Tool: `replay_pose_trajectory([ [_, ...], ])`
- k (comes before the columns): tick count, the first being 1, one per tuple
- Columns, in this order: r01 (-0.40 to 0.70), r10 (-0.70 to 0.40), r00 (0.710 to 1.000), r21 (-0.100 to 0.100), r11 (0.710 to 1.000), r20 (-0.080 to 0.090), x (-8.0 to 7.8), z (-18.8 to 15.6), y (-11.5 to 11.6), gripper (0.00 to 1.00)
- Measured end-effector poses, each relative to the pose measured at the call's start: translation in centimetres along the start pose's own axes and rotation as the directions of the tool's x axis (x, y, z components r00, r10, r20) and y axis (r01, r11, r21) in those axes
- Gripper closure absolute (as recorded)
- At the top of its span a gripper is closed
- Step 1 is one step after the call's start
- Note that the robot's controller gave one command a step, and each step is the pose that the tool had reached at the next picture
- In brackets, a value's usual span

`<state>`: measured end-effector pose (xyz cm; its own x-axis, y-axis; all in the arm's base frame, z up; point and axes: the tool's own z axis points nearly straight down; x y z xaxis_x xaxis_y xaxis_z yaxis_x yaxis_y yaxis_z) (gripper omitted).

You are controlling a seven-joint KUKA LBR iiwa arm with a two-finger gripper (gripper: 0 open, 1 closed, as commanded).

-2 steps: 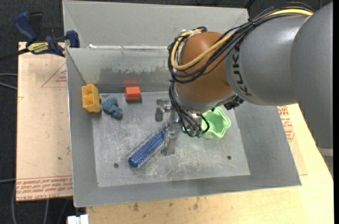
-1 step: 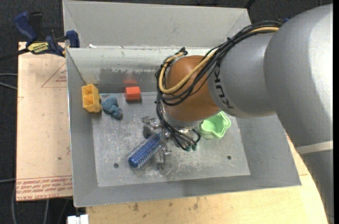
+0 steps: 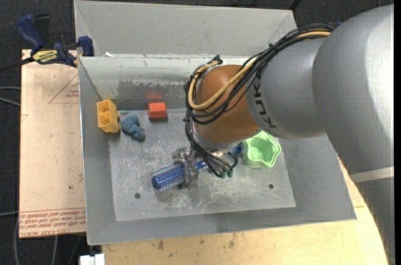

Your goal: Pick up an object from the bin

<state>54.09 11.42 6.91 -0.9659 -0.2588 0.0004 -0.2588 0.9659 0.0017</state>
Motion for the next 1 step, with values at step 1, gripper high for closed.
replay_pose_trajectory([
  [1,-0.035,0.035,0.999,0.001,0.999,0.009,-0.04,-15.61,1.06,1.0],
])
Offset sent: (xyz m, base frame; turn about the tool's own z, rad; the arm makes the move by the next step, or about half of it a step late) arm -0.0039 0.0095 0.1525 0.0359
